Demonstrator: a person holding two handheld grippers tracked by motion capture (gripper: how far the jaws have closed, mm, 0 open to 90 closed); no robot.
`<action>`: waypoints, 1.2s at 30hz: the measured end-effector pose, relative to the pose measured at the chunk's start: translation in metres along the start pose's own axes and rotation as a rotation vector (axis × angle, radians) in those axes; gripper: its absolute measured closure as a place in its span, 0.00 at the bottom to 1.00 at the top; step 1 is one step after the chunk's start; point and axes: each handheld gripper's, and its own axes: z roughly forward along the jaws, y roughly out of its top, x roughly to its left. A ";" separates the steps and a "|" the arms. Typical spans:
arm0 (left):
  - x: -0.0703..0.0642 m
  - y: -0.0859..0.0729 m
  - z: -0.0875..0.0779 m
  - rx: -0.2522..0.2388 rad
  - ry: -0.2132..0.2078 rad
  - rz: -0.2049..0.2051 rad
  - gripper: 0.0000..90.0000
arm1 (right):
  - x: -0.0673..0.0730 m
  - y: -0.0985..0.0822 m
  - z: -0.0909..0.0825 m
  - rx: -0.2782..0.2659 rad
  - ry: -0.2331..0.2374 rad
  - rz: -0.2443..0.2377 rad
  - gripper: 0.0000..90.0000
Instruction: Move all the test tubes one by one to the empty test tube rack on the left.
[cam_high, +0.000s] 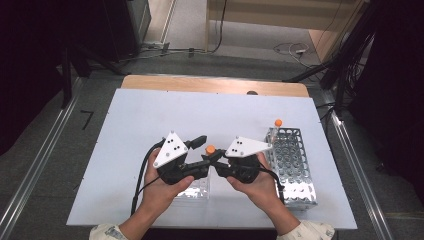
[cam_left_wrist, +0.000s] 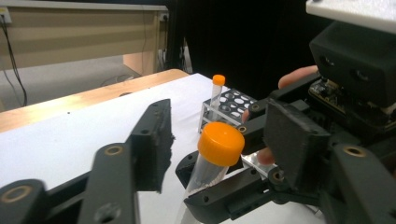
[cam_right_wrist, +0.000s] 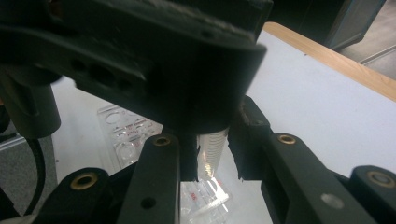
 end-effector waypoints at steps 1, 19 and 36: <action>0.000 0.000 0.000 -0.001 0.001 0.004 0.51 | 0.000 0.001 0.001 -0.002 0.001 -0.005 0.80; 0.003 -0.006 -0.005 -0.005 0.026 0.050 0.79 | 0.003 0.002 0.006 0.002 0.020 -0.002 0.80; 0.020 -0.013 -0.024 -0.015 0.081 0.014 0.79 | -0.005 -0.003 -0.001 -0.014 -0.018 0.070 0.32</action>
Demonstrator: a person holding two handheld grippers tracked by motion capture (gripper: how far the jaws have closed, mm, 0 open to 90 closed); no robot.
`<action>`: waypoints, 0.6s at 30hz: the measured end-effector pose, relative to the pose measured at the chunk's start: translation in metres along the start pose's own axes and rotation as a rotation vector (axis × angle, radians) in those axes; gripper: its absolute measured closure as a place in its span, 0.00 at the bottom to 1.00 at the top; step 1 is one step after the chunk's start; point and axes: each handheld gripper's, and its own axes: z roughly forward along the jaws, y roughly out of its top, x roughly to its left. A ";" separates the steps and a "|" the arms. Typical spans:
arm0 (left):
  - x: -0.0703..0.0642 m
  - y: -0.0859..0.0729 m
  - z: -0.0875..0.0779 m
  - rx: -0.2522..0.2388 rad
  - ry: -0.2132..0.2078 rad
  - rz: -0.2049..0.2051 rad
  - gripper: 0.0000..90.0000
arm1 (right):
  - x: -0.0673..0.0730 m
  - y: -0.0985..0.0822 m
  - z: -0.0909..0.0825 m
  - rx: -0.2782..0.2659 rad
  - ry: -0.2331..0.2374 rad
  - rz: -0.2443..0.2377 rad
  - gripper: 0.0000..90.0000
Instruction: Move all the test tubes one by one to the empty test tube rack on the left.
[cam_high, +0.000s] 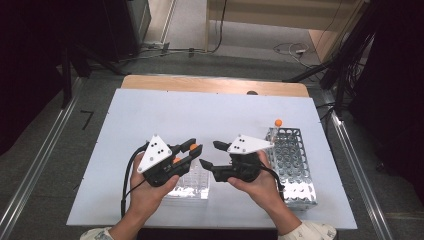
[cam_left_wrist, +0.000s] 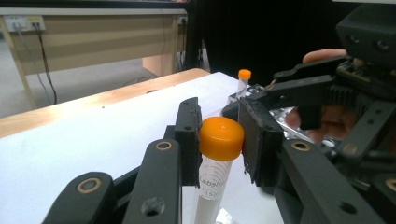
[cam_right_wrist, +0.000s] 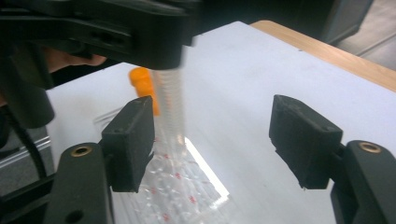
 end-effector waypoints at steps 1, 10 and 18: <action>0.001 -0.001 0.000 0.002 0.004 0.000 0.79 | -0.003 -0.002 -0.003 -0.001 -0.005 0.008 0.32; 0.011 -0.013 -0.001 0.014 0.025 -0.029 0.79 | -0.017 -0.010 -0.026 -0.030 -0.057 0.047 0.32; 0.016 -0.025 -0.002 0.021 0.035 -0.053 0.79 | -0.026 -0.016 -0.039 -0.039 -0.092 0.065 0.32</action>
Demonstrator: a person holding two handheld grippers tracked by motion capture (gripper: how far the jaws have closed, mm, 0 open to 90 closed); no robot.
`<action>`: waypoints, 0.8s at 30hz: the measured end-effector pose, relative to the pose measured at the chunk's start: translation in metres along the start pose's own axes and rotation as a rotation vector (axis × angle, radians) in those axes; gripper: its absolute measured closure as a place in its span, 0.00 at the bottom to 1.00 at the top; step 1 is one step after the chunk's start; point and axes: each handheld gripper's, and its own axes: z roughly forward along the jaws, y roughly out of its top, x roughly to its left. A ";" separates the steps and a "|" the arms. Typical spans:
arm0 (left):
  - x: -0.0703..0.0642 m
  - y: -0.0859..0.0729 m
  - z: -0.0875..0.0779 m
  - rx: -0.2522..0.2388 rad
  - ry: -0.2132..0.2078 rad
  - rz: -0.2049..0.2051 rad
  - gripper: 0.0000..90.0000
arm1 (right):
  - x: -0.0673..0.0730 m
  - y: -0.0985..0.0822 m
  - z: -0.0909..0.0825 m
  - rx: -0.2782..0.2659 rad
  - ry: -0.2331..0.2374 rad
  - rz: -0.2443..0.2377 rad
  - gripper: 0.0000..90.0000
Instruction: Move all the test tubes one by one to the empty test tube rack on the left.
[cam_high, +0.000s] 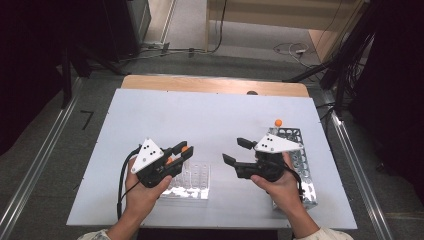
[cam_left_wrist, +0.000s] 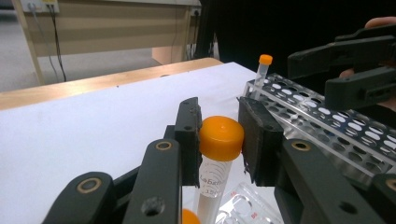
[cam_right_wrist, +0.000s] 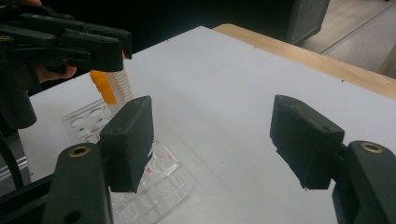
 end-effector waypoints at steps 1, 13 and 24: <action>0.000 -0.001 0.000 0.006 0.002 0.001 0.79 | -0.001 0.000 -0.001 0.000 -0.004 -0.001 0.33; -0.001 -0.016 0.007 0.070 0.015 0.008 0.79 | -0.010 -0.004 -0.008 -0.002 -0.031 0.019 0.33; -0.003 -0.020 0.008 0.091 -0.002 0.009 0.74 | -0.019 -0.010 -0.014 0.005 -0.054 0.039 0.33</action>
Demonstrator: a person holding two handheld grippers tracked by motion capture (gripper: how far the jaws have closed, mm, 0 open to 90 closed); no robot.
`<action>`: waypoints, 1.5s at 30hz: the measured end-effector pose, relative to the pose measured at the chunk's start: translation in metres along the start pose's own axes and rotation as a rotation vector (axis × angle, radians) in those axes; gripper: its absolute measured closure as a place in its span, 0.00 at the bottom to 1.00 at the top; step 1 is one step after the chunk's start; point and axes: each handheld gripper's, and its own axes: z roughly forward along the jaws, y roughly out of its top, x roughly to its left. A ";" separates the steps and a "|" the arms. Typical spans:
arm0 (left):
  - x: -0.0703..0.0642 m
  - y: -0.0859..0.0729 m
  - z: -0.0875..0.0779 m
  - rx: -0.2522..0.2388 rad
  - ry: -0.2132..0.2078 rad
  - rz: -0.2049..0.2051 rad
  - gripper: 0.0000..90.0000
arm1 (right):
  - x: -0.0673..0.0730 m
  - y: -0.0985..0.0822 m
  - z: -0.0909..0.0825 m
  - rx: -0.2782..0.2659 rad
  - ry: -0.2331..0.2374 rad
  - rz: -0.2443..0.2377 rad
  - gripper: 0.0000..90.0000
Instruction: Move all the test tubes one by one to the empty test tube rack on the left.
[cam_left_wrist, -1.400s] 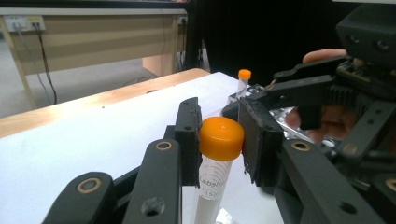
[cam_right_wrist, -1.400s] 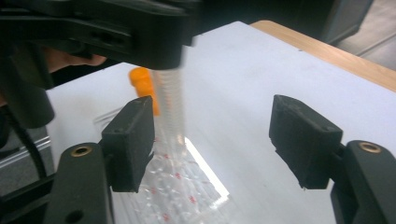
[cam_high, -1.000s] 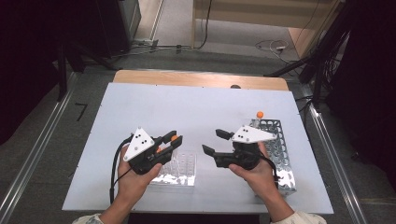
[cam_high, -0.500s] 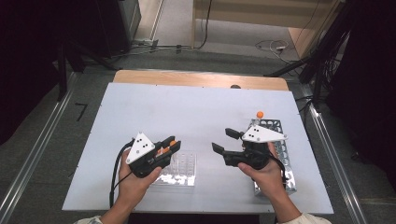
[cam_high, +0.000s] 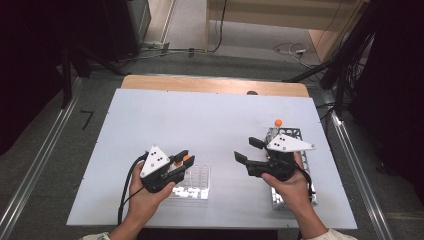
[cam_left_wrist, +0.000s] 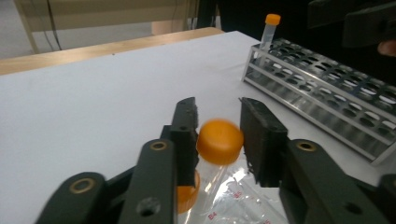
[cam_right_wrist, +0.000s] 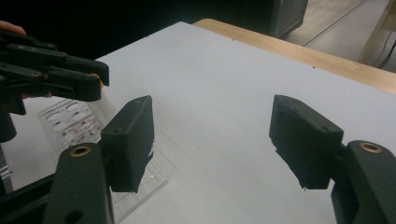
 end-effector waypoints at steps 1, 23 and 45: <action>-0.001 0.001 0.000 -0.004 -0.008 0.002 0.70 | -0.001 -0.001 0.000 0.002 -0.004 0.006 0.33; 0.001 0.011 -0.008 -0.063 0.014 -0.032 0.26 | -0.053 -0.022 -0.013 0.002 -0.261 0.100 0.29; 0.001 0.012 -0.008 -0.067 0.031 -0.030 0.20 | -0.103 -0.019 0.007 0.132 -0.436 0.138 0.27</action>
